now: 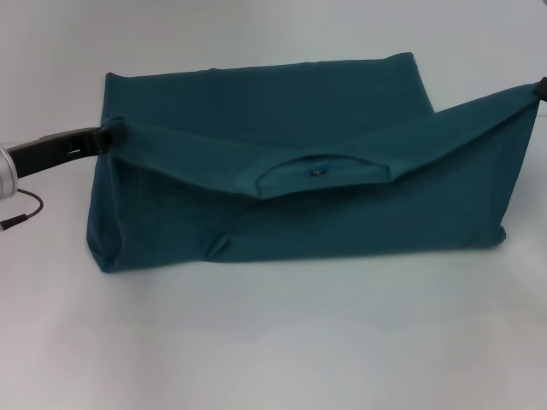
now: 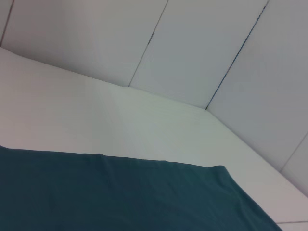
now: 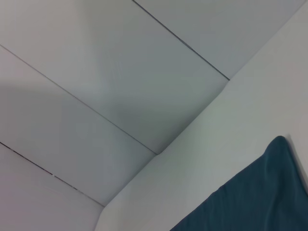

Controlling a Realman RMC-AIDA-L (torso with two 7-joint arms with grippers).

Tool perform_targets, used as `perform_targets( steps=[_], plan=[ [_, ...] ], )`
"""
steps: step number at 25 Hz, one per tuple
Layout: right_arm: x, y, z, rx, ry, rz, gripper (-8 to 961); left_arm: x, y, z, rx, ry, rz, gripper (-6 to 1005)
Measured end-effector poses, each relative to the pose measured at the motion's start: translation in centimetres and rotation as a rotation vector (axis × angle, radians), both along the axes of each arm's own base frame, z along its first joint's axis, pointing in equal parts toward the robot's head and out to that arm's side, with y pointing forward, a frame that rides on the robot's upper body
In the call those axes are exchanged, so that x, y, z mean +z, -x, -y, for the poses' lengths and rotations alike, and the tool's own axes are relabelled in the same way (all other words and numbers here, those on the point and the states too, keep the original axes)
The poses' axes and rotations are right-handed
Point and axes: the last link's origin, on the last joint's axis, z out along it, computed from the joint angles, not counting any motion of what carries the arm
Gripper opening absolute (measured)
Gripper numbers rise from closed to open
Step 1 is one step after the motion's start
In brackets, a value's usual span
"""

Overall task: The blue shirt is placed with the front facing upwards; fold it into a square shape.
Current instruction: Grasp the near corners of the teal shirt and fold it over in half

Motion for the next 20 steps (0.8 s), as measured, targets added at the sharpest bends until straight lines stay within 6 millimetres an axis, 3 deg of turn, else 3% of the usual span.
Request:
perform_targets(
  steps=[20],
  plan=[
    [-0.3, 1.7, -3.2, -0.009, 0.019, 0.119, 33, 0.6, -0.2, -2.0, 0.0, -0.056, -0.106, 73]
  ],
)
